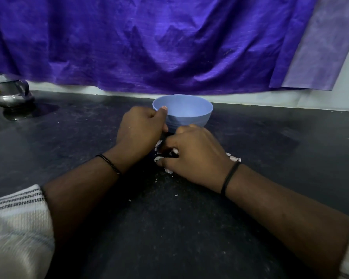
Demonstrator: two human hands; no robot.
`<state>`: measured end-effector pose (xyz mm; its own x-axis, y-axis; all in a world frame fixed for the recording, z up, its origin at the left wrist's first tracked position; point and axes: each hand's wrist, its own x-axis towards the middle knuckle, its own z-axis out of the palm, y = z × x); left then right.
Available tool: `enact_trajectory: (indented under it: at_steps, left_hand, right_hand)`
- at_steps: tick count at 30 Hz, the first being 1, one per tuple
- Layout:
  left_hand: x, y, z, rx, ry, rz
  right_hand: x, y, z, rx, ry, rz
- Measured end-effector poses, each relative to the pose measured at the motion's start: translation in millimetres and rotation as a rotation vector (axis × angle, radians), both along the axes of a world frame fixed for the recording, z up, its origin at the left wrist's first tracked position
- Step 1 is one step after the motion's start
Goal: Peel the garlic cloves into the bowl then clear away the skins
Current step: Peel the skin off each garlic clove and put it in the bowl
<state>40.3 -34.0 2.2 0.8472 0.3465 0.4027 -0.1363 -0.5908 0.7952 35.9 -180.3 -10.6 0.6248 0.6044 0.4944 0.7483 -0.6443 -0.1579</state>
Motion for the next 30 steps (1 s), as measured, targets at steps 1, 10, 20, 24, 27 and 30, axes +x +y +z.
enact_trajectory:
  at_steps: [1, 10, 20, 24, 27, 30]
  left_hand:
    - [0, 0, 0, 0.002, -0.002, 0.0]
    - [-2, -4, -2, 0.027, 0.04, -0.096]
    - [-7, -12, -6, 0.121, 0.139, -0.441]
    - [-8, -12, -5, 0.234, 0.118, -0.468]
    - [-11, -13, -3, 0.316, 0.171, -0.539]
    - [-13, -14, -2, 0.401, 0.259, -0.624]
  right_hand:
    - [1, 3, -1, -0.015, 0.013, 0.007]
    - [2, -45, 17, 0.225, 0.368, -0.051]
    - [14, -67, 25, 0.334, 0.6, -0.025]
    - [16, -74, 32, 0.242, 0.448, -0.107]
    - [17, -78, 31, 0.116, 0.319, -0.192]
    - [19, -79, 26, 0.022, 0.303, -0.207]
